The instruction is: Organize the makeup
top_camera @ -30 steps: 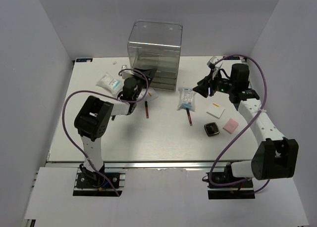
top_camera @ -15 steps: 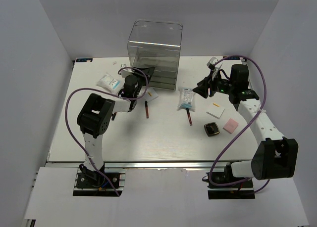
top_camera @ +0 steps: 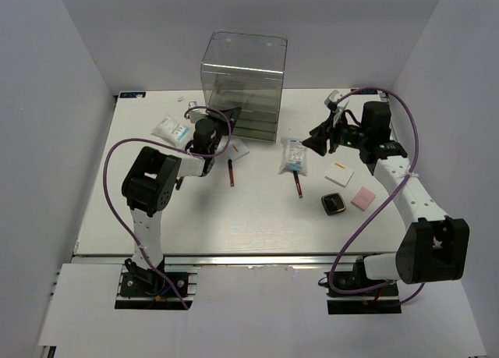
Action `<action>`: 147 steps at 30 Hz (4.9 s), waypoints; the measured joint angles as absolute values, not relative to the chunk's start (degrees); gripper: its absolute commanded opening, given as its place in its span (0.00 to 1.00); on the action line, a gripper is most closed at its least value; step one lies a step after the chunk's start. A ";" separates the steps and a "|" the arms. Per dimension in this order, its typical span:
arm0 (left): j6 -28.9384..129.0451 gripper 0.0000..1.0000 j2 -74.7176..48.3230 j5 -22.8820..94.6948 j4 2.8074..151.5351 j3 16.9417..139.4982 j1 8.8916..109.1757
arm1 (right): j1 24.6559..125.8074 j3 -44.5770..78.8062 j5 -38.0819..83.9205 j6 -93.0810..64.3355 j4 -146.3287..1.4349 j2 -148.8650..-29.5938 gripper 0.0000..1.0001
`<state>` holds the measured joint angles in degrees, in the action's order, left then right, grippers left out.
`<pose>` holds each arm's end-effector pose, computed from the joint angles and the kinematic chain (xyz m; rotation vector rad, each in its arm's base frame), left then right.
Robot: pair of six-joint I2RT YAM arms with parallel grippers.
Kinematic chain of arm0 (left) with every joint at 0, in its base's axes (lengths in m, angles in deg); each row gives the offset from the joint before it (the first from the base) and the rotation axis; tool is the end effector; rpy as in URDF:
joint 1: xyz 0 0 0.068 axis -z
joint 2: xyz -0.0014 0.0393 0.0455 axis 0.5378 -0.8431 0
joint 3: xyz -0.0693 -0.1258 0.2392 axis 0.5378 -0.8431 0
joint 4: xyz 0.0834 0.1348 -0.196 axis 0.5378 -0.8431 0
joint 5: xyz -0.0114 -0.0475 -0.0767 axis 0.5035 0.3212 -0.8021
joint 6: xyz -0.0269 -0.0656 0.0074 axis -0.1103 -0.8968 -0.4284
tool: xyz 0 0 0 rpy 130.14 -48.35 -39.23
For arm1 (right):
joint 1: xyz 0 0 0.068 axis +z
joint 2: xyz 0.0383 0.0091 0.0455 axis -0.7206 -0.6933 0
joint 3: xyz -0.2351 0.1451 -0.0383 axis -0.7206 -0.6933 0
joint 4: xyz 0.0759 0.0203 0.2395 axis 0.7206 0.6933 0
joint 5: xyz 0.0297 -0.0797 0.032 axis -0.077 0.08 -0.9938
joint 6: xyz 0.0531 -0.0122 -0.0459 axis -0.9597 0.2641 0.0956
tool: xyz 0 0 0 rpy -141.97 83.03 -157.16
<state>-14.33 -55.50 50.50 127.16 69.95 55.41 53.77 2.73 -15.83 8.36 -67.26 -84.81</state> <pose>0.4310 -0.1749 0.1947 -0.8642 1.5203 -1.2242 0.2983 0.0830 0.3304 -0.8856 1.6557 0.6812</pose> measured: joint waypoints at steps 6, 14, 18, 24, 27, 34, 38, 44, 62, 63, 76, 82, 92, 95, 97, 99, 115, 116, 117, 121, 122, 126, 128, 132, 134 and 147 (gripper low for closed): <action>-14.77 0.00 -54.37 49.53 130.38 66.82 55.21 | 57.74 3.39 -13.43 6.14 -67.70 -86.34 0.61; -14.24 0.00 -45.60 49.21 131.16 61.10 55.28 | 60.17 9.27 -9.41 -5.62 -71.83 -93.12 0.64; -13.78 0.00 -42.21 48.70 130.25 59.96 55.52 | 60.17 13.36 -6.37 -14.83 -74.56 -96.75 0.64; -13.48 0.00 -39.66 48.31 129.13 59.65 55.56 | 60.87 20.59 -5.60 -24.70 -77.64 -102.56 0.64; -13.39 0.00 -39.46 48.09 128.96 59.65 55.56 | 62.20 23.63 -5.78 -27.02 -78.26 -105.07 0.64; -13.17 0.00 -39.04 47.83 128.13 59.65 55.25 | 63.86 29.29 -6.02 -29.71 -79.22 -110.82 0.62; -13.17 0.00 -38.26 47.74 128.15 59.68 55.32 | 63.86 32.02 -5.73 -30.06 -79.22 -113.49 0.61; -13.19 0.00 -37.23 47.59 128.13 60.33 55.39 | 63.86 32.68 -6.10 -29.47 -79.24 -113.84 0.60; -11.60 0.60 -32.77 47.57 122.44 62.80 55.54 | 63.89 32.66 -15.22 -40.14 -89.53 -115.02 0.11; -11.01 0.61 -31.11 48.11 120.74 62.56 55.54 | 64.13 32.66 -15.53 -40.86 -90.08 -115.02 0.11; -6.11 0.68 -15.92 56.70 80.46 60.14 49.13 | 64.08 32.53 -16.66 -49.58 -94.78 -114.93 0.09; -0.80 0.73 -32.73 55.85 64.32 69.12 40.22 | 63.56 32.53 -17.40 -52.44 -95.92 -114.60 0.08; 7.15 0.75 -54.82 58.06 49.81 95.19 36.02 | 63.14 32.53 -17.95 -53.99 -96.16 -114.27 0.08; 7.55 0.75 -57.32 59.06 46.71 98.56 34.80 | 63.01 32.53 -18.06 -54.12 -96.18 -114.21 0.08; 7.64 0.75 -58.56 59.43 45.88 99.70 34.05 | 62.97 32.53 -18.08 -54.23 -96.18 -114.14 0.08; 7.64 0.72 -59.46 59.46 45.44 99.76 33.46 | 62.95 32.53 -18.13 -54.41 -96.18 -114.12 0.07; 5.12 0.00 -56.66 55.68 58.55 89.53 32.68 | 62.51 32.11 -18.69 -54.93 -96.05 -113.58 0.07; 4.93 0.00 -54.52 55.04 59.76 86.52 32.63 | 62.49 31.91 -18.72 -54.95 -96.05 -113.44 0.07; 4.51 0.00 -52.09 54.30 60.74 83.44 32.63 | 62.42 31.72 -18.72 -54.95 -96.07 -113.38 0.07; 1.95 0.00 -39.57 50.43 64.17 71.46 33.09 | 62.29 31.59 -18.76 -55.11 -96.11 -113.18 0.07; 1.12 0.00 -36.16 49.45 65.35 68.99 33.53 | 62.29 31.59 -18.74 -55.17 -96.16 -113.18 0.07; -2.55 0.00 -23.33 44.48 73.66 60.11 37.66 | 62.27 31.59 -18.74 -55.24 -96.16 -113.14 0.07; -4.32 0.00 -19.70 41.71 78.68 57.23 40.35 | 62.25 31.59 -18.76 -55.26 -96.16 -113.14 0.07; -8.01 0.00 -19.74 36.70 90.25 53.60 45.09 | 62.25 31.59 -18.76 -55.33 -96.16 -113.14 0.07; -9.59 0.00 -21.91 35.39 95.49 52.97 46.99 | 62.25 31.59 -18.78 -55.35 -96.16 -113.14 0.07; -16.17 0.00 -45.01 36.88 115.32 71.13 52.65 | 62.20 30.78 -18.83 -55.30 -96.13 -112.70 0.06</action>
<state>-16.17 -45.01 36.88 115.32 71.13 52.65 62.20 30.78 -18.83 -55.30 -96.13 -112.70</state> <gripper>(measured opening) 0.026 0.078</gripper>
